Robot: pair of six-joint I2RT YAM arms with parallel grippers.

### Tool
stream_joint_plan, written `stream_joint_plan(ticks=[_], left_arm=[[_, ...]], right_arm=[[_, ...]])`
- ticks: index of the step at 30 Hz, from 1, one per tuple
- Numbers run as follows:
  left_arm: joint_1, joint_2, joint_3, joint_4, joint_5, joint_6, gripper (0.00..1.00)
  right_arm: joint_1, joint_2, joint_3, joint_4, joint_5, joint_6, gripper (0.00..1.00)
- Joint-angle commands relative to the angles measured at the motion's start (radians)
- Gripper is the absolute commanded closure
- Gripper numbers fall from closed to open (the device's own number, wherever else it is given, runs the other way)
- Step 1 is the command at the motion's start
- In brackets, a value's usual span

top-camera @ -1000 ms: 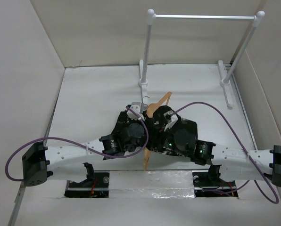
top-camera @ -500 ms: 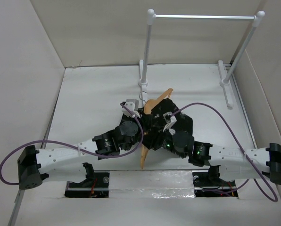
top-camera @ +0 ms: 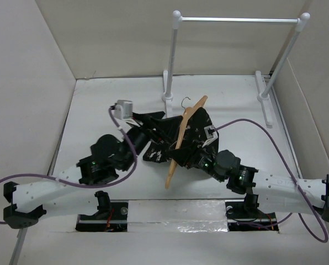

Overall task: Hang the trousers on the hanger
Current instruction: Place the hanger at the clothesline.

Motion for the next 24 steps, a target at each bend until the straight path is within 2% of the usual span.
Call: stream_joint_plan(ticks=[1, 5, 8, 11, 12, 14, 17, 19, 21, 24], left_arm=[[-0.002, -0.095, 0.067, 0.036, -0.019, 0.115, 0.14], [-0.002, -0.211, 0.009, 0.042, -0.097, 0.144, 0.14], [-0.002, -0.294, -0.138, 0.096, -0.213, 0.142, 0.18], [-0.002, -0.359, -0.383, 0.226, -0.333, 0.182, 0.21], [-0.002, -0.367, -0.424, 0.255, -0.358, 0.191, 0.24], [-0.002, -0.367, -0.502, 0.318, -0.42, 0.228, 0.25], [-0.002, -0.338, -0.638, 0.427, -0.421, 0.316, 0.27], [-0.002, -0.322, -0.669, 0.437, -0.439, 0.275, 0.27], [-0.002, -0.293, -0.712, 0.496, -0.395, 0.273, 0.27], [0.007, -0.249, -0.656, 0.405, -0.329, 0.233, 0.27]], right_arm=[[-0.068, -0.045, 0.03, 0.182, -0.053, -0.047, 1.0], [-0.173, -0.088, 0.049, 0.185, -0.101, -0.053, 1.0], [-0.257, -0.117, 0.09, 0.136, -0.162, -0.078, 1.0], [-0.413, -0.119, 0.153, 0.094, -0.303, -0.096, 1.0], [-0.496, -0.114, 0.209, 0.072, -0.332, -0.116, 1.0], [-0.574, -0.087, 0.28, -0.007, -0.405, -0.15, 1.0], [-0.743, -0.005, 0.424, -0.075, -0.495, -0.191, 1.0], [-0.826, 0.047, 0.501, -0.074, -0.601, -0.181, 1.0], [-0.932, 0.122, 0.544, -0.063, -0.655, -0.171, 1.0], [-1.039, 0.223, 0.624, -0.056, -0.731, -0.162, 1.0]])
